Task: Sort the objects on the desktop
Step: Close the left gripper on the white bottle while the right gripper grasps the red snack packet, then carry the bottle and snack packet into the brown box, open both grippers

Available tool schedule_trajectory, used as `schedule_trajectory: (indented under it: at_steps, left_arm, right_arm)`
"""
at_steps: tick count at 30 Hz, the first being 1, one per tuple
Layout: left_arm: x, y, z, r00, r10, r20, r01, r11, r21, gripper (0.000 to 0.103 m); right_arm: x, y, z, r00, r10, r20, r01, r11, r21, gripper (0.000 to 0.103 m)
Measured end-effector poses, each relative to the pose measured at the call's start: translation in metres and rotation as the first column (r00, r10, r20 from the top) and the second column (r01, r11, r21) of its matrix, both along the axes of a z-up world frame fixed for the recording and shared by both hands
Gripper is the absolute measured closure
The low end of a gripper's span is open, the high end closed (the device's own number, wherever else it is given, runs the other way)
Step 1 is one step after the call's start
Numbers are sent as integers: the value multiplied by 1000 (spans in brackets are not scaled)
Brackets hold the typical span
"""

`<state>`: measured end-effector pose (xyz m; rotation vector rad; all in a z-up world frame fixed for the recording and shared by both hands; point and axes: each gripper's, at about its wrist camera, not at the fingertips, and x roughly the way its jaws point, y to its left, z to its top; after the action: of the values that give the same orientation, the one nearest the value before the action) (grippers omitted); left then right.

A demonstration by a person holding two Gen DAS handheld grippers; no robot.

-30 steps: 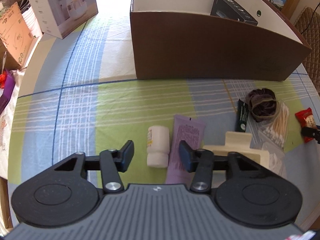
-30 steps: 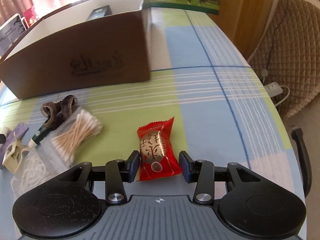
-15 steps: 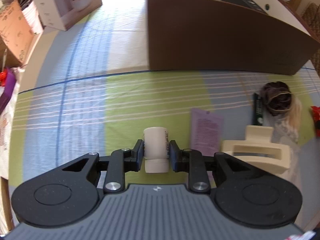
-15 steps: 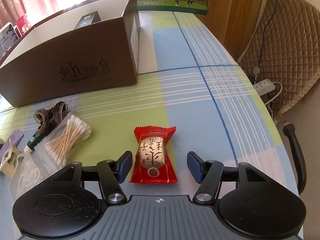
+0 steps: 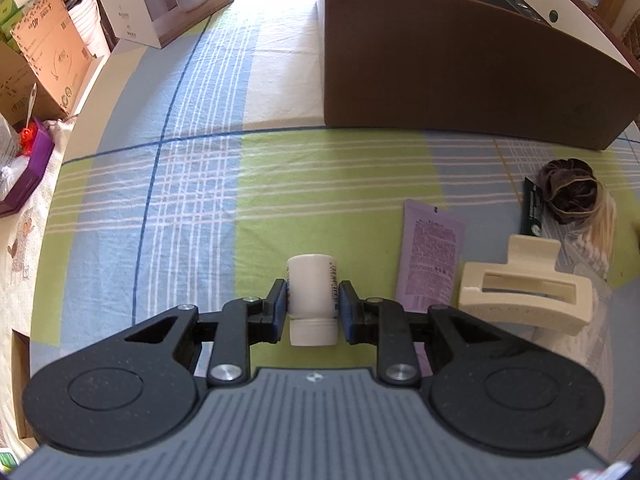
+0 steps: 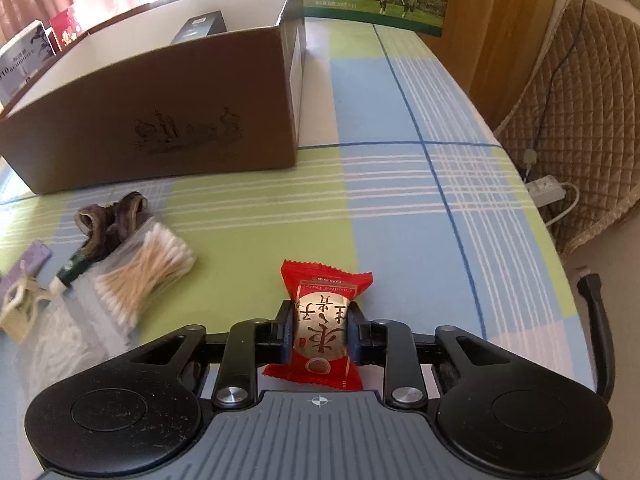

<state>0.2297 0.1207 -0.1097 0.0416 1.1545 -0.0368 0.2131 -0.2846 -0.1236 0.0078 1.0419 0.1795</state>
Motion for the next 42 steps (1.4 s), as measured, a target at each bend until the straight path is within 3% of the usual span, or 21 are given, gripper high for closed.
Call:
schedule_trajectory:
  at_steps: [5, 11, 18, 25, 32, 42]
  left_arm:
    - [-7, -4, 14, 1000, 1, 20, 0, 999, -34, 81]
    - [-7, -17, 51, 995, -34, 98, 42, 996, -81, 81]
    - [17, -43, 87, 979, -111, 169, 132, 984, -123, 81]
    - [66, -68, 115, 959, -151, 240, 189, 972, -142, 81]
    - [122, -77, 120, 962, -144, 231, 185, 968, -168, 81]
    - [171, -73, 74, 985, -142, 101, 156, 977, -144, 81]
  right_arm:
    - [-3, 6, 18, 999, 45, 16, -46, 997, 60, 80]
    - [0, 23, 50, 990, 123, 73, -133, 981, 144, 80]
    - [24, 57, 89, 951, 256, 171, -286, 941, 183, 80]
    - [66, 103, 116, 906, 328, 269, -379, 911, 165, 80]
    - [116, 134, 109, 907, 337, 254, -384, 909, 163, 80]
    - [162, 152, 64, 940, 325, 106, -339, 925, 173, 80]
